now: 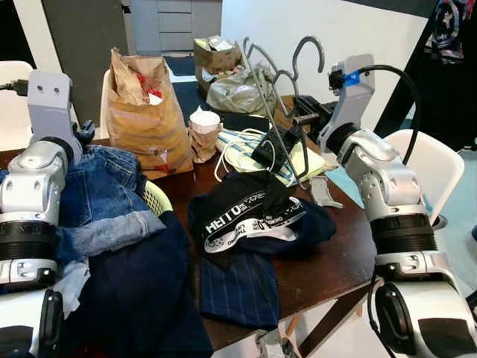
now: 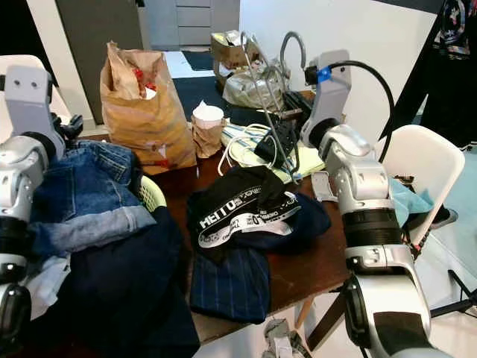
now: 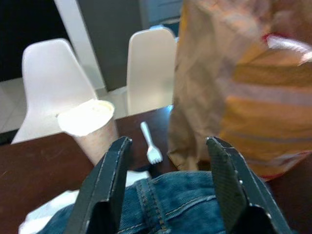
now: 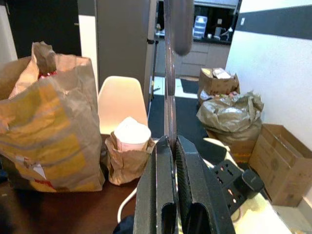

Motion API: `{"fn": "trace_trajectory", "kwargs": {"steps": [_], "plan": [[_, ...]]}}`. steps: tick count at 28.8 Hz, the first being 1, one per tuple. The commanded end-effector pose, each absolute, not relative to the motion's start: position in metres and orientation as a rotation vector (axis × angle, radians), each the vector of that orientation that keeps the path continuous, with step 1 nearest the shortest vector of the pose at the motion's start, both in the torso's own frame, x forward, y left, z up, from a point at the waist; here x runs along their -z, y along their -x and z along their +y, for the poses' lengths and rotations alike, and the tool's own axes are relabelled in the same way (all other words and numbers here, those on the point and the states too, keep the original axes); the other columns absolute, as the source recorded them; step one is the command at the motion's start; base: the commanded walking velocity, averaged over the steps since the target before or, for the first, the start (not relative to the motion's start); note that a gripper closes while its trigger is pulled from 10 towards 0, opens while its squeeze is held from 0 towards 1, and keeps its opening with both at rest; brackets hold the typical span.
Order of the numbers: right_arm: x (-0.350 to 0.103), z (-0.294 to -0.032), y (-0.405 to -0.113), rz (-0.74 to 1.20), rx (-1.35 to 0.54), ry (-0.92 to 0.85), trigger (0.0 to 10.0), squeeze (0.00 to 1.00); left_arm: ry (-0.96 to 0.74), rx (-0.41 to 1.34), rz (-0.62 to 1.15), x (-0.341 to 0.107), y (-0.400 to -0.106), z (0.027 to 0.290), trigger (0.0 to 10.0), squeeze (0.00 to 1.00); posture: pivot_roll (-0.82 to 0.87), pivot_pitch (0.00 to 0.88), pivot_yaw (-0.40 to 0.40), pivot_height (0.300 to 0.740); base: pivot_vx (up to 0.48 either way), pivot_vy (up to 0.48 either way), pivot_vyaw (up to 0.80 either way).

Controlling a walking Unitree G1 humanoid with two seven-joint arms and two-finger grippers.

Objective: Hang hanger

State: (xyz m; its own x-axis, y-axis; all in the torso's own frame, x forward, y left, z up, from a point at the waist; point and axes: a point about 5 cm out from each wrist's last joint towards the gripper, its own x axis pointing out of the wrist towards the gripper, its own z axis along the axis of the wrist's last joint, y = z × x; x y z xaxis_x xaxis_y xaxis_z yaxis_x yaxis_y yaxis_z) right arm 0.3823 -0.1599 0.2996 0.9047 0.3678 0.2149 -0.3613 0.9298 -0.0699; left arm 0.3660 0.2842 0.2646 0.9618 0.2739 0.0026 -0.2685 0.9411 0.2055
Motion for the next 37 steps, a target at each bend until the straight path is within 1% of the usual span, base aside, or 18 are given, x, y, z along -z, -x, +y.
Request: {"fn": "trace_trajectory", "kwargs": {"steps": [1, 6, 9, 10, 14, 16, 19, 20, 21, 22, 23, 24, 31, 37], "plan": [[-0.300, -0.161, -0.381, -0.227, -0.369, 0.030, 10.0, 0.00, -0.215, -0.302, 0.095, -0.249, -0.367, 0.287, 10.0, 1.00, -0.11, 0.000, -0.094, 0.740, 0.000, 0.000, 0.00], [-0.298, -0.164, -0.379, -0.218, -0.364, 0.033, 10.0, 0.00, -0.217, -0.378, 0.160, -0.232, -0.365, 0.294, 10.0, 1.00, -0.11, 0.000, -0.095, 0.740, 0.000, 0.000, 0.00], [-0.297, -0.164, -0.379, -0.217, -0.364, 0.033, 10.0, 0.00, -0.212, -0.384, 0.169, -0.229, -0.364, 0.294, 10.0, 1.00, -0.11, 0.000, -0.095, 0.740, 0.000, 0.000, 0.00], [-0.297, -0.164, -0.379, -0.216, -0.364, 0.034, 10.0, 0.00, -0.193, -0.380, 0.190, -0.224, -0.364, 0.293, 10.0, 0.00, -0.11, 0.000, -0.095, 0.740, 0.000, 0.000, 0.00], [-0.297, -0.164, -0.379, -0.215, -0.364, 0.034, 10.0, 0.00, -0.174, -0.375, 0.208, -0.219, -0.364, 0.293, 10.0, 0.00, -0.11, 0.000, -0.095, 0.740, 0.000, 0.000, 0.00], [-0.298, -0.165, -0.379, -0.213, -0.362, 0.035, 10.0, 0.00, -0.119, -0.364, 0.240, -0.209, -0.365, 0.291, 10.0, 0.00, -0.12, 0.000, -0.095, 0.740, 0.000, 0.000, 0.00], [-0.298, -0.165, -0.379, -0.212, -0.361, 0.036, 10.0, 0.00, -0.094, -0.361, 0.252, -0.206, -0.365, 0.290, 10.0, 0.00, -0.12, 0.000, -0.097, 0.740, 0.000, 0.000, 0.00], [-0.298, -0.166, -0.379, -0.211, -0.360, 0.038, 10.0, 0.00, -0.072, -0.357, 0.259, -0.204, -0.365, 0.290, 6.9, 0.00, -0.12, 0.000, -0.097, 0.740, 0.000, 0.000, 0.00], [-0.298, -0.166, -0.379, -0.211, -0.360, 0.038, 10.0, 0.00, -0.072, -0.357, 0.259, -0.204, -0.365, 0.290, 6.9, 0.00, -0.12, 0.000, -0.097, 0.740, 0.000, 0.000, 0.00], [-0.298, -0.166, -0.379, -0.211, -0.359, 0.039, 10.0, 0.00, -0.063, -0.356, 0.262, -0.202, -0.366, 0.290, 1.9, 0.00, -0.12, 0.000, -0.098, 0.740, 0.000, 0.000, 0.00], [-0.298, -0.166, -0.379, -0.211, -0.359, 0.039, 10.0, 0.00, -0.063, -0.356, 0.262, -0.202, -0.366, 0.290, 1.9, 0.00, -0.12, 0.000, -0.098, 0.740, 0.000, 0.000, 0.00], [-0.299, -0.167, -0.379, -0.212, -0.358, 0.039, 10.0, 0.00, -0.057, -0.355, 0.262, -0.202, -0.366, 0.290, 0.0, 0.00, -0.12, 0.000, -0.098, 0.740, 0.000, 0.000, 0.00], [-0.300, -0.167, -0.380, -0.213, -0.355, 0.041, 10.0, 0.00, -0.049, -0.362, 0.244, -0.206, -0.367, 0.292, 0.0, 0.00, -0.12, 0.000, -0.099, 0.740, 0.000, 0.000, 0.00], [-0.301, -0.166, -0.380, -0.217, -0.353, 0.038, 10.0, 0.00, -0.071, -0.391, 0.222, -0.212, -0.364, 0.299, 0.0, 0.00, -0.12, 0.000, -0.097, 0.740, 0.000, 0.000, 0.00]]}}
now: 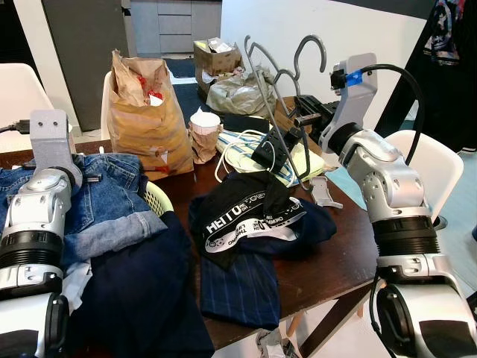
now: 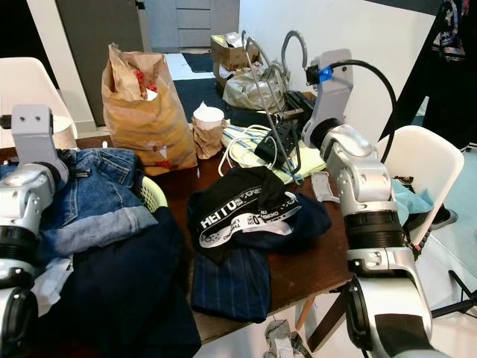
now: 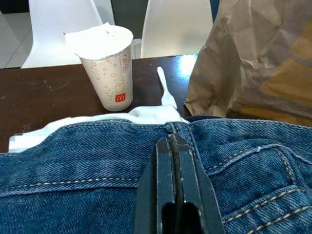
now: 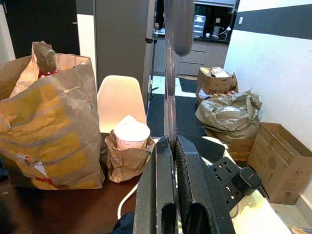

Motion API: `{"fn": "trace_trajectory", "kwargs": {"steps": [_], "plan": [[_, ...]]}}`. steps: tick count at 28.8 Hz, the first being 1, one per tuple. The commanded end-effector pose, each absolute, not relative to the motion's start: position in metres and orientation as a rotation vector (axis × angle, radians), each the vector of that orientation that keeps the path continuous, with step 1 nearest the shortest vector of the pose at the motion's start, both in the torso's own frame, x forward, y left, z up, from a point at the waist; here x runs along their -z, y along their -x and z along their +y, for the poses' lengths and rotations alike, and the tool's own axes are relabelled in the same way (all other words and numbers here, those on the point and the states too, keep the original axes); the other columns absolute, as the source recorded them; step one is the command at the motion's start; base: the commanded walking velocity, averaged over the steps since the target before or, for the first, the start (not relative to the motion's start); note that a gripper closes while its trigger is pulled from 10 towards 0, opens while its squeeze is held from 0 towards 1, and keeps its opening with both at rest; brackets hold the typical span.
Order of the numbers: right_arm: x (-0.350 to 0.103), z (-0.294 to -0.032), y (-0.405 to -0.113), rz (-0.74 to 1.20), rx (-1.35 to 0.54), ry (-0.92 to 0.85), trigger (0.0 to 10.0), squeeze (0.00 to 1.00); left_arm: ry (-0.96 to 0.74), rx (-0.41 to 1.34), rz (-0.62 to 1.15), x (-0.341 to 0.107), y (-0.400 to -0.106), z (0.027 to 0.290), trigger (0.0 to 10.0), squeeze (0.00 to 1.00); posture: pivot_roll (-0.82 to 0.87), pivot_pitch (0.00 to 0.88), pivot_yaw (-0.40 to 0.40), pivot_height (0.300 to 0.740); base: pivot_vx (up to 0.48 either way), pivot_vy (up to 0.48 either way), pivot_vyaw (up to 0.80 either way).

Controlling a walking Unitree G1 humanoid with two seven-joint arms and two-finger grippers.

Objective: Hang hanger

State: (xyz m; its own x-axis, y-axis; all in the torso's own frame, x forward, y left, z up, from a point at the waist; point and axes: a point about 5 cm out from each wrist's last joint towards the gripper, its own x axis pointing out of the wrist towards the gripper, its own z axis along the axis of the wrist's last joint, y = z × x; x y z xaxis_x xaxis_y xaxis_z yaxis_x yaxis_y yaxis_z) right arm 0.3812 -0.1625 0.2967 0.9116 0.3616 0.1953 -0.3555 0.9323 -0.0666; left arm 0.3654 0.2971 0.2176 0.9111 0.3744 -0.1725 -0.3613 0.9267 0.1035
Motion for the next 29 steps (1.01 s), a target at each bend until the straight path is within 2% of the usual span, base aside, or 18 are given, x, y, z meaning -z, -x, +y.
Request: {"fn": "trace_trajectory", "kwargs": {"steps": [1, 8, 9, 10, 11, 12, 13, 14, 16, 19, 20, 23, 24, 25, 26, 27, 29], "plan": [[-0.301, -0.166, -0.380, -0.217, -0.353, 0.038, 10.0, 0.00, -0.071, -0.391, 0.222, -0.212, -0.364, 0.299, 0.0, 0.00, -0.12, 0.000, -0.097, 0.740, 0.000, 0.000, 0.00], [-0.302, -0.165, -0.381, -0.227, -0.350, 0.030, 10.0, 0.00, -0.079, -0.440, 0.098, -0.232, -0.359, 0.306, 0.0, 0.00, -0.11, 0.000, -0.094, 0.740, 0.000, 0.000, 0.00], [-0.302, -0.164, -0.382, -0.228, -0.350, 0.027, 10.0, 0.00, -0.110, -0.456, 0.002, -0.253, -0.357, 0.307, 0.0, 0.00, -0.10, 0.000, -0.092, 0.740, 0.000, 0.000, 0.00], [-0.302, -0.164, -0.382, -0.228, -0.350, 0.027, 10.0, 0.00, -0.110, -0.456, 0.002, -0.253, -0.357, 0.307, 0.0, 0.00, -0.10, 0.000, -0.092, 0.740, 0.000, 0.000, 0.00], [-0.302, -0.163, -0.382, -0.230, -0.351, 0.022, 10.0, 0.00, -0.166, -0.491, -0.109, -0.281, -0.350, 0.308, 0.0, 0.00, -0.10, 0.000, -0.090, 0.740, 0.000, 0.000, 0.00], [-0.302, -0.163, -0.382, -0.230, -0.351, 0.022, 10.0, 0.00, -0.166, -0.491, -0.109, -0.281, -0.350, 0.308, 0.0, 0.00, -0.10, 0.000, -0.090, 0.740, 0.000, 0.000, 0.00], [-0.302, -0.161, -0.383, -0.234, -0.355, 0.014, 10.0, 0.00, -0.210, -0.516, -0.234, -0.314, -0.341, 0.308, 0.0, 0.00, -0.09, 0.000, -0.085, 0.740, 0.000, 0.000, 0.00], [-0.302, -0.161, -0.383, -0.234, -0.355, 0.014, 10.0, 0.00, -0.210, -0.516, -0.234, -0.314, -0.341, 0.308, 0.0, 0.00, -0.09, 0.000, -0.085, 0.740, 0.000, 0.000, 0.00], [-0.301, -0.156, -0.384, -0.241, -0.360, -0.004, 10.0, 0.00, -0.265, -0.501, -0.408, -0.358, -0.322, 0.299, 0.0, 0.00, -0.07, 0.000, -0.077, 0.740, 0.000, 0.000, 0.00], [-0.300, -0.153, -0.385, -0.244, -0.362, -0.015, 10.0, 0.00, -0.308, -0.472, -0.423, -0.366, -0.315, 0.293, 0.0, 0.00, -0.06, 0.000, -0.076, 0.740, 0.000, 0.000, 0.00], [-0.299, -0.153, -0.386, -0.247, -0.362, -0.023, 10.0, 0.00, -0.279, -0.453, -0.312, -0.345, -0.320, 0.297, 0.2, 0.00, -0.05, 0.000, -0.076, 0.740, 0.000, 0.000, 0.00], [-0.299, -0.153, -0.386, -0.247, -0.362, -0.023, 10.0, 0.00, -0.279, -0.453, -0.312, -0.345, -0.320, 0.297, 0.2, 0.00, -0.05, 0.000, -0.076, 0.740, 0.000, 0.000, 0.00], [-0.299, -0.152, -0.386, -0.248, -0.361, -0.026, 10.0, 0.00, -0.214, -0.450, -0.223, -0.325, -0.325, 0.302, 4.7, 0.00, -0.05, 0.000, -0.074, 0.740, 0.000, 0.000, 0.00], [-0.299, -0.152, -0.386, -0.249, -0.362, -0.027, 10.0, 0.00, -0.141, -0.433, -0.103, -0.301, -0.331, 0.307, 10.0, 0.91, -0.05, 0.000, -0.075, 0.740, 0.000, 0.000, 0.00], [-0.299, -0.152, -0.386, -0.249, -0.362, -0.027, 10.0, 0.00, -0.141, -0.433, -0.103, -0.301, -0.331, 0.307, 10.0, 0.91, -0.05, 0.000, -0.075, 0.740, 0.000, 0.000, 0.00], [-0.299, -0.152, -0.386, -0.251, -0.361, -0.028, 10.0, 0.00, -0.014, -0.426, 0.046, -0.268, -0.341, 0.317, 10.0, 1.00, -0.05, 0.000, -0.073, 0.740, 0.000, 0.000, 0.00], [-0.299, -0.152, -0.386, -0.252, -0.361, -0.028, 10.0, 0.00, 0.009, -0.425, 0.070, -0.262, -0.342, 0.318, 10.0, 1.00, -0.05, 0.000, -0.073, 0.740, 0.000, 0.000, 0.00]]}}
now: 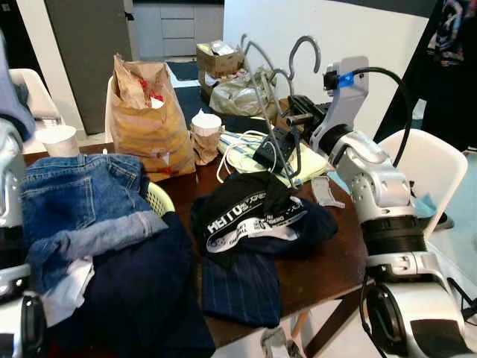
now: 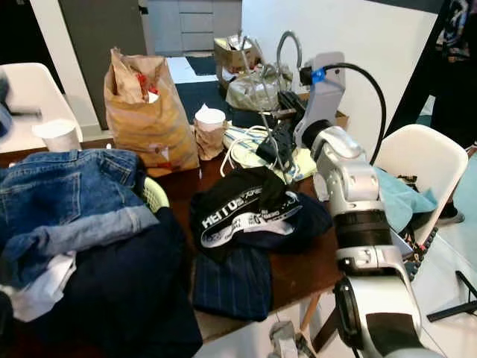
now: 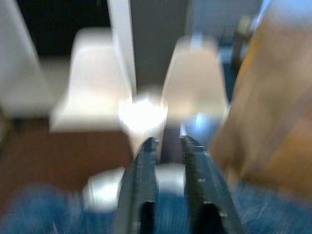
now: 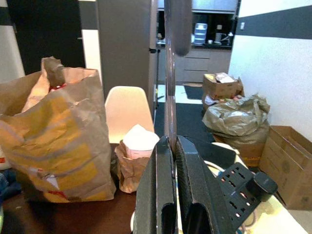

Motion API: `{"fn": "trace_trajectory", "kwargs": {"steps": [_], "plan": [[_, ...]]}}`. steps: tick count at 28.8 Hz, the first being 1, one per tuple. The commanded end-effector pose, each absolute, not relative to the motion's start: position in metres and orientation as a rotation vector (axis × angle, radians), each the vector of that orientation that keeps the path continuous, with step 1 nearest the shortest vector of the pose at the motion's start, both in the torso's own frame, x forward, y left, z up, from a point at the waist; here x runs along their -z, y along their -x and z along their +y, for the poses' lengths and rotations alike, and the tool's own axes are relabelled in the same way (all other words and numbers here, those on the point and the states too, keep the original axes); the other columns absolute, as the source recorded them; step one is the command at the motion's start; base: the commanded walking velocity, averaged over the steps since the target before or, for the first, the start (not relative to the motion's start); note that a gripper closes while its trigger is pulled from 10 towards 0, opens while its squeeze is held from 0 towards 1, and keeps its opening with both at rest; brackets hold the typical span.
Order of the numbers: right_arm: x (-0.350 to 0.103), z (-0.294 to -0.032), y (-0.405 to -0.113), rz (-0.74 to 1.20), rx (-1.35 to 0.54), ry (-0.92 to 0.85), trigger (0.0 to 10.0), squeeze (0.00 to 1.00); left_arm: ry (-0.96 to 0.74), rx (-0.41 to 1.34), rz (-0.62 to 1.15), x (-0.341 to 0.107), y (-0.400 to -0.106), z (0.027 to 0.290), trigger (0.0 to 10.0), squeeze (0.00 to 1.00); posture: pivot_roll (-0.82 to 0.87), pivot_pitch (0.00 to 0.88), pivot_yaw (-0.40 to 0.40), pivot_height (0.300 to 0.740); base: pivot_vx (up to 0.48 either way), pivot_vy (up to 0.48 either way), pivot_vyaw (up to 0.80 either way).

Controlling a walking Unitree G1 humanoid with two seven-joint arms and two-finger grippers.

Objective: Hang hanger

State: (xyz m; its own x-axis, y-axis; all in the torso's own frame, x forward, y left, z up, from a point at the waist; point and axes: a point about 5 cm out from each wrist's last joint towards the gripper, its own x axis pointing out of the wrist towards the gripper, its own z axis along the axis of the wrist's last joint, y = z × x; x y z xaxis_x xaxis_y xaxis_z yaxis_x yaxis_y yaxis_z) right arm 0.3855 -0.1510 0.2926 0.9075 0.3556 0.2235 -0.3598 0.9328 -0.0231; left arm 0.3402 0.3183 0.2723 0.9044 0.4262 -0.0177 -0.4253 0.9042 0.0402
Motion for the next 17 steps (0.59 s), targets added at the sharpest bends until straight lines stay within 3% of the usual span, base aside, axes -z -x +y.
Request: {"fn": "trace_trajectory", "kwargs": {"steps": [1, 7, 17], "plan": [[-0.299, -0.152, -0.386, -0.252, -0.361, -0.028, 10.0, 0.00, 0.015, -0.428, 0.074, -0.260, -0.342, 0.319, 10.0, 1.00, -0.05, 0.000, -0.071, 0.740, 0.000, 0.000, 0.00], [-0.298, -0.149, -0.387, -0.259, -0.364, -0.039, 10.0, 0.00, 0.106, -0.417, 0.195, -0.245, -0.352, 0.327, 10.0, 1.00, -0.03, 0.000, -0.058, 0.740, 0.000, 0.000, 0.00], [-0.297, -0.148, -0.386, -0.266, -0.363, -0.045, 10.0, 0.00, -0.016, -0.282, 0.241, -0.252, -0.366, 0.309, 10.0, 1.00, -0.04, 0.000, -0.049, 0.740, 0.000, 0.000, 0.00]]}}
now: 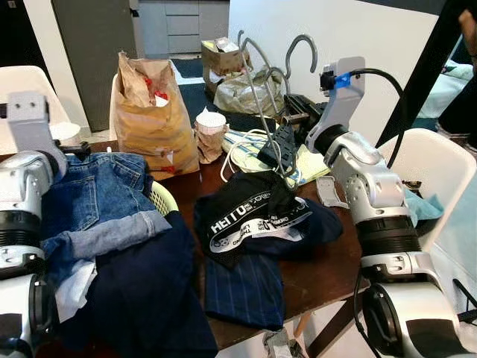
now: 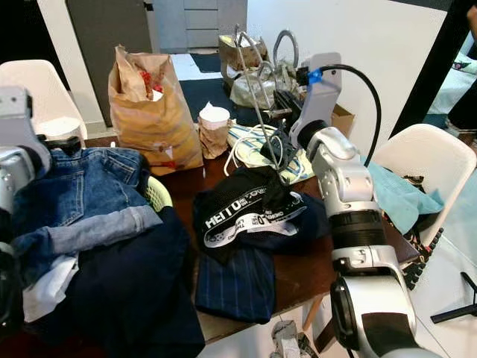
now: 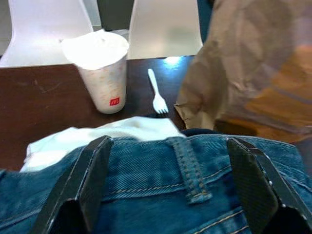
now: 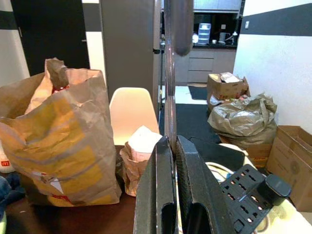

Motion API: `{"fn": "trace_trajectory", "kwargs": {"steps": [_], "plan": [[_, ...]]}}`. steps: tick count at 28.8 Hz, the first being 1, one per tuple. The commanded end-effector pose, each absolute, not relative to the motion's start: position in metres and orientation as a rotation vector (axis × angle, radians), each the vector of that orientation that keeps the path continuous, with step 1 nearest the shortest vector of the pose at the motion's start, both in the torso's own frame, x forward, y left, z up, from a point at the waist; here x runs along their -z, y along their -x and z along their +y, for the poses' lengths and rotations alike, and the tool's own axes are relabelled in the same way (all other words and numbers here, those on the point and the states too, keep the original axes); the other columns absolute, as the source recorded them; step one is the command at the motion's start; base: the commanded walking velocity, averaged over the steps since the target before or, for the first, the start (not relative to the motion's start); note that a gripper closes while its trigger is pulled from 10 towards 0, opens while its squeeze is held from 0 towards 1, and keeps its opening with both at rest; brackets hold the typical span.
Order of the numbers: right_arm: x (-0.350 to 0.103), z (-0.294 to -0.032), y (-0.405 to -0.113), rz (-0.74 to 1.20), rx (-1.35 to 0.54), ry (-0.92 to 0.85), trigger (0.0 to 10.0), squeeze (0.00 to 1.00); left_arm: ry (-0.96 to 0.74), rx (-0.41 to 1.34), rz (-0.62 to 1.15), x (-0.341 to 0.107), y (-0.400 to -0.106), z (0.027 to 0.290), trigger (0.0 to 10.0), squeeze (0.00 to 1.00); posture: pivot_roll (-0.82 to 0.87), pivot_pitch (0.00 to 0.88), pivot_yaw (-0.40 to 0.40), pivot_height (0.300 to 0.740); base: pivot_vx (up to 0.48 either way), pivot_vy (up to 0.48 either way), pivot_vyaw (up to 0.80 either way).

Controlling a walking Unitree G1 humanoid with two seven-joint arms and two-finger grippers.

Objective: Hang hanger

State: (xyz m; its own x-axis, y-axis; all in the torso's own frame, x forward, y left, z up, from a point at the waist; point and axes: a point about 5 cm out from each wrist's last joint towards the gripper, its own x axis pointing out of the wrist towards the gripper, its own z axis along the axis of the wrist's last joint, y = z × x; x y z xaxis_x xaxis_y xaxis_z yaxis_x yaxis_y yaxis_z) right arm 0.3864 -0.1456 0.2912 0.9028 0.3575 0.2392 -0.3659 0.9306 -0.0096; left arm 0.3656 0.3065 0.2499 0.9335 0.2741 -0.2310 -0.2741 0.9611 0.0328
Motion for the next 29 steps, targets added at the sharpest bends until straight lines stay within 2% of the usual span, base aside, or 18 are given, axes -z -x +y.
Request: {"fn": "trace_trajectory", "kwargs": {"steps": [1, 8, 9, 10, 11, 12, 14, 15, 20, 21, 22, 23, 29], "plan": [[-0.297, -0.149, -0.386, -0.265, -0.362, -0.042, 10.0, 0.00, -0.024, -0.262, 0.250, -0.249, -0.369, 0.305, 10.0, 1.00, -0.05, 0.000, -0.048, 0.740, 0.000, 0.000, 0.00], [-0.296, -0.152, -0.383, -0.260, -0.360, -0.030, 10.0, 0.00, -0.034, -0.237, 0.341, -0.230, -0.375, 0.295, 10.0, 1.00, -0.07, 0.000, -0.044, 0.740, 0.000, 0.000, 0.00], [-0.296, -0.152, -0.383, -0.257, -0.359, -0.027, 10.0, 0.00, -0.048, -0.241, 0.377, -0.224, -0.376, 0.295, 10.0, 0.87, -0.07, 0.000, -0.044, 0.740, 0.000, 0.000, 0.00], [-0.295, -0.153, -0.382, -0.255, -0.356, -0.024, 10.0, 0.00, -0.075, -0.247, 0.413, -0.218, -0.376, 0.296, 10.0, 0.67, -0.07, 0.000, -0.042, 0.740, 0.000, 0.000, 0.00], [-0.295, -0.153, -0.382, -0.255, -0.356, -0.024, 10.0, 0.00, -0.075, -0.247, 0.413, -0.218, -0.376, 0.296, 10.0, 0.67, -0.07, 0.000, -0.042, 0.740, 0.000, 0.000, 0.00], [-0.295, -0.154, -0.382, -0.252, -0.355, -0.023, 10.0, 0.00, -0.100, -0.248, 0.429, -0.216, -0.376, 0.296, 10.0, 0.19, -0.07, 0.000, -0.042, 0.740, 0.000, 0.000, 0.00], [-0.295, -0.154, -0.382, -0.252, -0.354, -0.023, 10.0, 0.00, -0.118, -0.247, 0.439, -0.215, -0.376, 0.296, 10.0, 0.19, -0.07, 0.000, -0.041, 0.740, 0.000, 0.000, 0.00], [-0.294, -0.155, -0.382, -0.250, -0.353, -0.021, 10.0, 0.00, -0.147, -0.250, 0.448, -0.213, -0.375, 0.297, 10.0, 0.00, -0.08, 0.000, -0.039, 0.740, 0.000, 0.000, 0.00], [-0.294, -0.157, -0.381, -0.243, -0.348, -0.016, 10.0, 0.00, -0.165, -0.246, 0.453, -0.210, -0.376, 0.296, 10.0, 0.00, -0.08, 0.000, -0.042, 0.740, 0.000, 0.000, 0.00], [-0.294, -0.157, -0.381, -0.243, -0.347, -0.016, 10.0, 0.00, -0.159, -0.246, 0.451, -0.210, -0.376, 0.296, 2.5, 0.00, -0.08, 0.000, -0.042, 0.740, 0.000, 0.000, 0.00], [-0.294, -0.157, -0.381, -0.243, -0.347, -0.015, 10.0, 0.00, -0.154, -0.247, 0.449, -0.210, -0.376, 0.296, 2.5, 0.00, -0.08, 0.000, -0.042, 0.740, 0.000, 0.000, 0.00], [-0.294, -0.157, -0.381, -0.243, -0.346, -0.015, 10.0, 0.00, -0.152, -0.246, 0.450, -0.209, -0.376, 0.296, 0.0, 0.00, -0.08, 0.000, -0.043, 0.740, 0.000, 0.000, 0.00], [-0.295, -0.158, -0.382, -0.244, -0.346, -0.015, 10.0, 0.00, -0.152, -0.242, 0.455, -0.208, -0.377, 0.297, 0.0, 0.00, -0.08, 0.000, -0.043, 0.740, 0.000, 0.000, 0.00]]}}
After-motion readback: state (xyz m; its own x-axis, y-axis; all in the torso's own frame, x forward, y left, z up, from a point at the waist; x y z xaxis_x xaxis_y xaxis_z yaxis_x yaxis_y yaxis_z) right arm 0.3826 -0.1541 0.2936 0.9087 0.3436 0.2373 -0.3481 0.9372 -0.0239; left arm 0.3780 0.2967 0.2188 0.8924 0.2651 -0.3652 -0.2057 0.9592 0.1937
